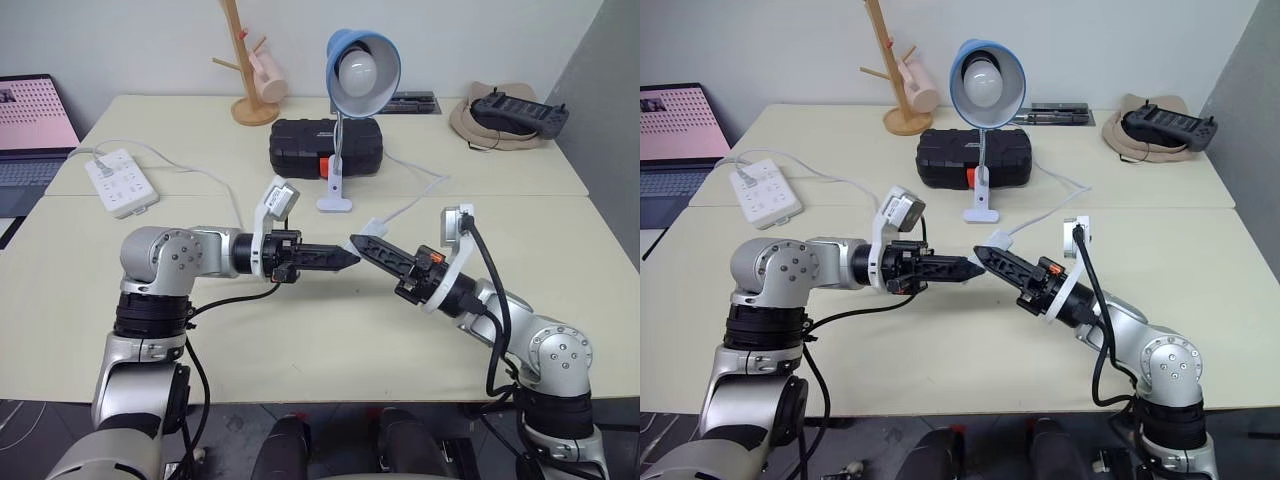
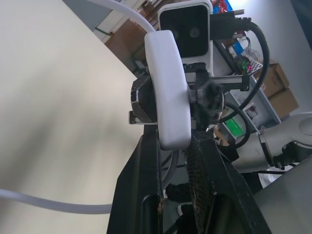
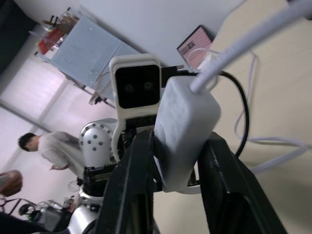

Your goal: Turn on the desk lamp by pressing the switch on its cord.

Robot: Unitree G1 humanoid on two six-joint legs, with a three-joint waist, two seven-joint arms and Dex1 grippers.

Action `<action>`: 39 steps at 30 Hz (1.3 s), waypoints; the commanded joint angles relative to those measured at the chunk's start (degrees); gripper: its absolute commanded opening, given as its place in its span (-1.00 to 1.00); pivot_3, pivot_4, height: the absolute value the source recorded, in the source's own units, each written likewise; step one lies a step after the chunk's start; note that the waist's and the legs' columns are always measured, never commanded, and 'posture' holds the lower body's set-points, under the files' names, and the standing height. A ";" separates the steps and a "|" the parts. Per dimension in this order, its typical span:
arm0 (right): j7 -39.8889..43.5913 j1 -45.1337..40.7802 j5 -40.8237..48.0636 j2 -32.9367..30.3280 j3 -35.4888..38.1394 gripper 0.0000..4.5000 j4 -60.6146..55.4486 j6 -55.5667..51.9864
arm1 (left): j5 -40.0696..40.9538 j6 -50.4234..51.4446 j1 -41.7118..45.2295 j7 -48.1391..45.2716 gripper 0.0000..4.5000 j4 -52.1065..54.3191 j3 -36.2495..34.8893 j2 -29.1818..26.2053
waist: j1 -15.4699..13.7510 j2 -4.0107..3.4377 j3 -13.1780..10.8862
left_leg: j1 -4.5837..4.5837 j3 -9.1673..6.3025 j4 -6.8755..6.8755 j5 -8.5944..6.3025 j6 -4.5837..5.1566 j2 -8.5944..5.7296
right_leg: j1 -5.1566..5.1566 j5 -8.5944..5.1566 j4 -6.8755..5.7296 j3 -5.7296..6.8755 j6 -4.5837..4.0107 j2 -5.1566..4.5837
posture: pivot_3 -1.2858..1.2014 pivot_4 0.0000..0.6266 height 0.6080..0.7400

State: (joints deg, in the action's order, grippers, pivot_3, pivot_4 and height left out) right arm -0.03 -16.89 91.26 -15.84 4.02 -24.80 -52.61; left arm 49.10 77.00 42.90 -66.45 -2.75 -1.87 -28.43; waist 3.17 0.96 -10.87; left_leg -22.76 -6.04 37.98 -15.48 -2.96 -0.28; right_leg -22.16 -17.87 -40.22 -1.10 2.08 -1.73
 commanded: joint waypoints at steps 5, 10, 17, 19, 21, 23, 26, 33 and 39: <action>1.20 0.18 0.87 -1.33 -1.14 -0.71 -2.13 1.73 | 0.91 -0.95 0.58 1.21 -0.84 0.58 0.33 -0.85 | -0.01 0.00 0.00 | 0.00 0.00 0.00 0.00 0.00 -0.01 | 0.00 0.00 0.01 0.00 0.00 0.01 | 0.03 -0.52 1.00; 1.60 0.12 -1.45 -2.20 -1.41 -0.71 -2.18 2.56 | 1.40 -1.21 0.80 1.88 -0.84 0.67 0.49 -0.63 | -0.03 0.00 0.00 | -0.01 0.00 -0.01 0.00 0.00 -0.01 | 0.00 0.00 0.04 0.00 0.00 0.01 | 0.03 -0.52 1.00; 2.36 0.03 -1.64 -2.86 -1.44 -0.12 -2.05 3.22 | 1.59 -1.92 1.36 1.99 -0.84 0.06 1.03 -0.95 | -0.07 0.00 0.00 | -0.02 0.00 -0.02 0.00 0.00 -0.02 | 0.00 0.00 0.07 0.00 0.00 0.02 | 0.03 -0.52 1.00; 2.51 0.19 -1.41 -3.28 -1.18 0.05 -2.12 3.21 | 1.65 -2.19 1.61 1.98 -0.84 -0.14 1.25 -1.03 | -0.09 0.00 0.00 | -0.03 -0.01 -0.02 0.00 0.00 -0.02 | 0.00 0.00 0.09 0.02 0.00 0.01 | 0.03 -0.52 1.00; 2.51 0.47 -0.90 -3.77 -0.94 0.26 -2.25 3.14 | 1.68 -2.39 1.79 1.95 -0.84 -0.17 1.38 -1.10 | -0.10 0.00 0.00 | -0.04 0.00 -0.02 0.00 0.00 -0.02 | 0.00 0.00 0.09 0.01 0.00 0.01 | 0.03 -0.52 1.00; 2.56 0.99 -0.37 -4.73 -0.73 0.50 -2.49 2.79 | 1.48 -2.84 2.06 1.77 -0.84 -0.33 1.58 -1.24 | -0.10 0.00 0.00 | -0.04 -0.01 -0.02 0.00 0.00 -0.02 | 0.01 0.00 0.10 0.01 0.00 0.01 | 0.03 -0.52 1.00; 2.82 2.74 0.77 -7.22 0.10 0.80 -3.35 2.08 | 0.72 -4.21 2.74 0.85 -0.84 -0.93 2.19 -2.02 | -0.15 0.00 0.00 | -0.04 -0.01 -0.02 0.00 0.00 -0.02 | 0.01 0.00 0.11 0.01 0.00 0.01 | 0.03 -0.52 1.00; 5.45 7.85 -2.83 -21.73 4.49 0.97 -7.54 -1.10 | -12.41 -21.77 6.05 -8.04 -0.84 -7.26 11.79 -8.49 | -0.41 0.00 0.00 | -0.07 0.09 -0.03 -0.01 0.01 -0.11 | 0.02 0.00 0.19 0.02 0.00 0.02 | 0.03 -0.52 1.00; 12.72 5.10 -16.06 -32.94 2.02 0.97 -11.45 -2.27 | -33.57 -52.69 6.09 -14.90 -0.84 -16.28 24.86 -12.10 | -0.56 -0.04 -0.02 | -0.03 0.40 -0.09 -0.01 0.02 -0.11 | 0.01 0.00 0.25 -0.01 0.00 0.28 | 0.03 -0.52 1.00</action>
State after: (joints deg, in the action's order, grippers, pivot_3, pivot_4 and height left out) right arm 8.27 -10.34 81.47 -44.74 7.32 -32.29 -54.67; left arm 25.39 40.00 48.77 -78.83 -16.54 18.04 -38.75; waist 2.61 0.92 -10.89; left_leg -22.84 -5.67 37.89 -15.49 -2.94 -0.35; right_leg -22.15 -17.87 -39.96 -1.08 2.08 -1.45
